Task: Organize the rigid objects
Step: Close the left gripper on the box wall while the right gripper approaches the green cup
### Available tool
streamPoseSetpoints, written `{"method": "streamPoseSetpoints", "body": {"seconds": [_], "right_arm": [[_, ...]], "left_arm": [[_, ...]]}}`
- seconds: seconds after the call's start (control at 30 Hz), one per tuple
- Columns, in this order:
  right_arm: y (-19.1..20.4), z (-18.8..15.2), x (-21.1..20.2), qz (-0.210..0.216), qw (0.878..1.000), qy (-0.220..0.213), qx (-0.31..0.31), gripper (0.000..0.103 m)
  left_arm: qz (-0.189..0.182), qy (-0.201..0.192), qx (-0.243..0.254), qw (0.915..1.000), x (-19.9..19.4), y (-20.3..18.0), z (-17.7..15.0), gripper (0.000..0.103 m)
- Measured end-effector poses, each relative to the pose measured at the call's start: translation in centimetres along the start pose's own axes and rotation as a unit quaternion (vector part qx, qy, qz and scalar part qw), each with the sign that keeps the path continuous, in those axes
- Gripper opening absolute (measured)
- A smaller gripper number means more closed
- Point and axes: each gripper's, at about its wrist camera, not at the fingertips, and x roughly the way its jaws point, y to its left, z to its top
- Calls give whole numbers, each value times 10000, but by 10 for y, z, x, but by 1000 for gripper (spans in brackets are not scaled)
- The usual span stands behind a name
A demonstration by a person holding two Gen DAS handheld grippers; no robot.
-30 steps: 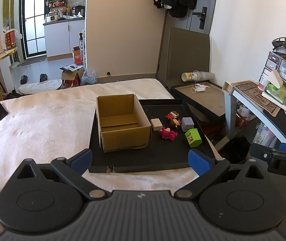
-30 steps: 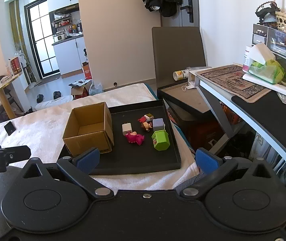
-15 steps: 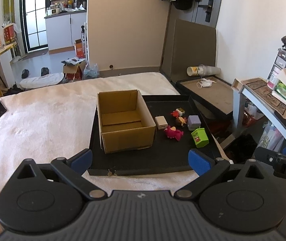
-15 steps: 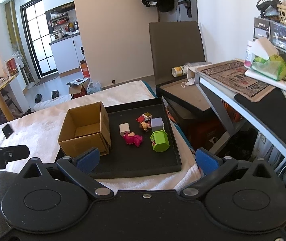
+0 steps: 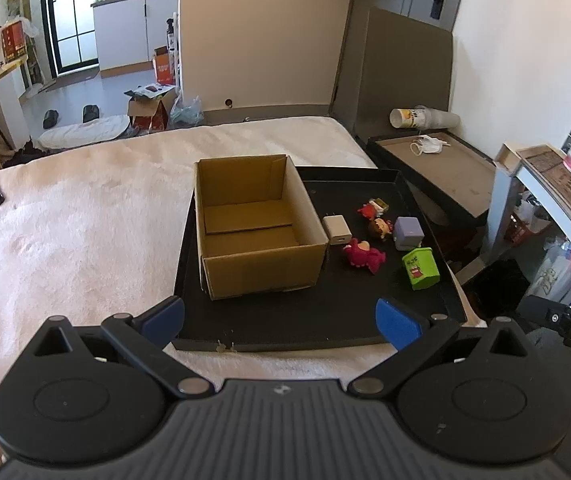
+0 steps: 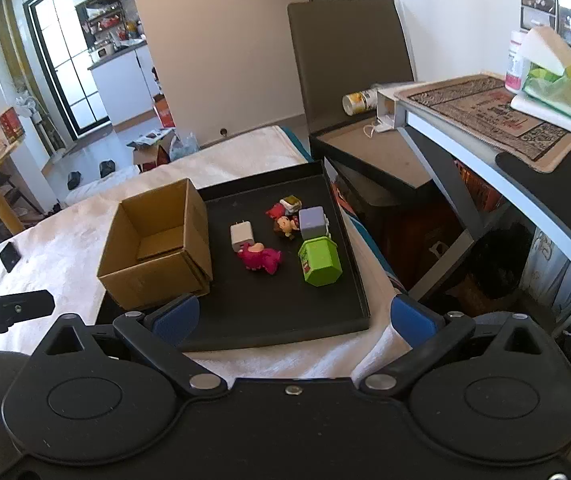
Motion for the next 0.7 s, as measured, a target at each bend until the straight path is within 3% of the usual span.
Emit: {"method": "streamPoseSetpoints", "body": {"seconds": [0.13, 0.43, 0.7], "right_arm": [[-4, 9, 12, 152, 9996, 185, 153, 103], [-9, 26, 38, 58, 9991, 383, 147, 103], [-18, 40, 61, 208, 9975, 608, 281, 103]], "left_arm": [[-1, 99, -117, 9999, 12, 4, 8, 101], [91, 267, -161, 9995, 37, 8, 27, 101], [372, 650, -384, 9965, 71, 22, 41, 99]]}}
